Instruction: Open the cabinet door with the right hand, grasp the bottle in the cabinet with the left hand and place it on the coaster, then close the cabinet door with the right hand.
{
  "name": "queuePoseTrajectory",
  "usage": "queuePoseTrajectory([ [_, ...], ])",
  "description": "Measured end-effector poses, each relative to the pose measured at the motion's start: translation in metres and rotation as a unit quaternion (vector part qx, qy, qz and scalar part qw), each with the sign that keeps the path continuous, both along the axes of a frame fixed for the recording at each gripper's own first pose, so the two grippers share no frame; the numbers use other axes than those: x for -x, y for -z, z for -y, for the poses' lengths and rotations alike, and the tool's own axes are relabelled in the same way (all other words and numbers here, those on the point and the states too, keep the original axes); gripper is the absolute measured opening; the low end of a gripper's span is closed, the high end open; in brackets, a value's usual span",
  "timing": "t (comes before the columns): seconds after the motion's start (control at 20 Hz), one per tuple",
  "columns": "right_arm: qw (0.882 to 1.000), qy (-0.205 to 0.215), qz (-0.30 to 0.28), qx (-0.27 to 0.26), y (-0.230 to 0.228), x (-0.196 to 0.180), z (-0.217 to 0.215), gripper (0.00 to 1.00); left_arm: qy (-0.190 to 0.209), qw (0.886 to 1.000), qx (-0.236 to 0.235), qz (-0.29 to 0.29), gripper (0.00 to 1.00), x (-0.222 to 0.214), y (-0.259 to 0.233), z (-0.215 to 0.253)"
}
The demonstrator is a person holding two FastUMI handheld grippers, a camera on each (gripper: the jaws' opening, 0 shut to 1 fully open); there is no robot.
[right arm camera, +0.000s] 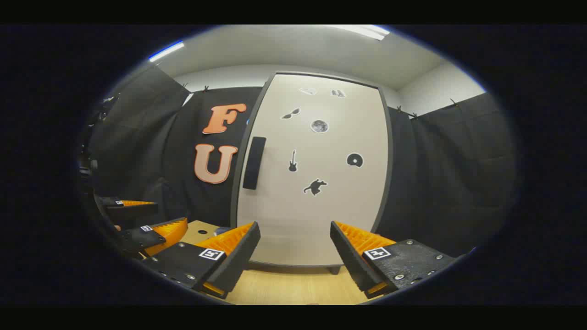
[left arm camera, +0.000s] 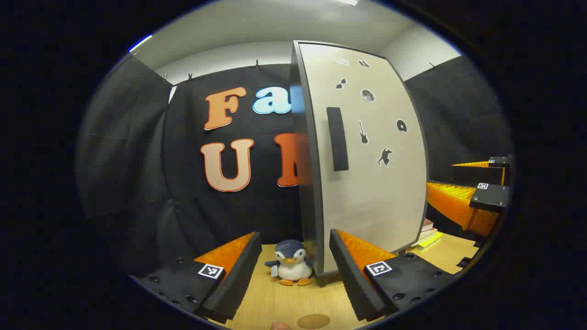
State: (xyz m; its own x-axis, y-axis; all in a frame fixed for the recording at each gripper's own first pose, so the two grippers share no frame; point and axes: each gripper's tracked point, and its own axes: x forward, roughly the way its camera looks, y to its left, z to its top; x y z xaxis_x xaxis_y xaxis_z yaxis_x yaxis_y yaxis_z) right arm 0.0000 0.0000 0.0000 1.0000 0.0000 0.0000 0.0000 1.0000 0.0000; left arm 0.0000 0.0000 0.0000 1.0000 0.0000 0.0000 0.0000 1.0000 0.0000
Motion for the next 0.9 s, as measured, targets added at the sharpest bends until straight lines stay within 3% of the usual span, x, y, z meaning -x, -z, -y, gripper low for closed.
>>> queuePoseTrajectory([
  [0.3,1.0,-0.019,-0.006,-0.009,0.0,-0.002,0.0,0.95,-0.047,0.998,0.027,0.009,0.97,0.005,-0.021,-0.027],
  [0.6,0.999,-0.024,-0.012,-0.023,0.011,-0.003,-0.002,0.95,-0.058,0.998,-0.009,0.025,0.97,0.008,-0.031,-0.032],
  [0.9,1.0,-0.011,0.001,-0.012,0.0,-0.018,-0.005,0.95,-0.055,0.998,-0.003,0.029,0.97,0.014,-0.036,-0.032],
])
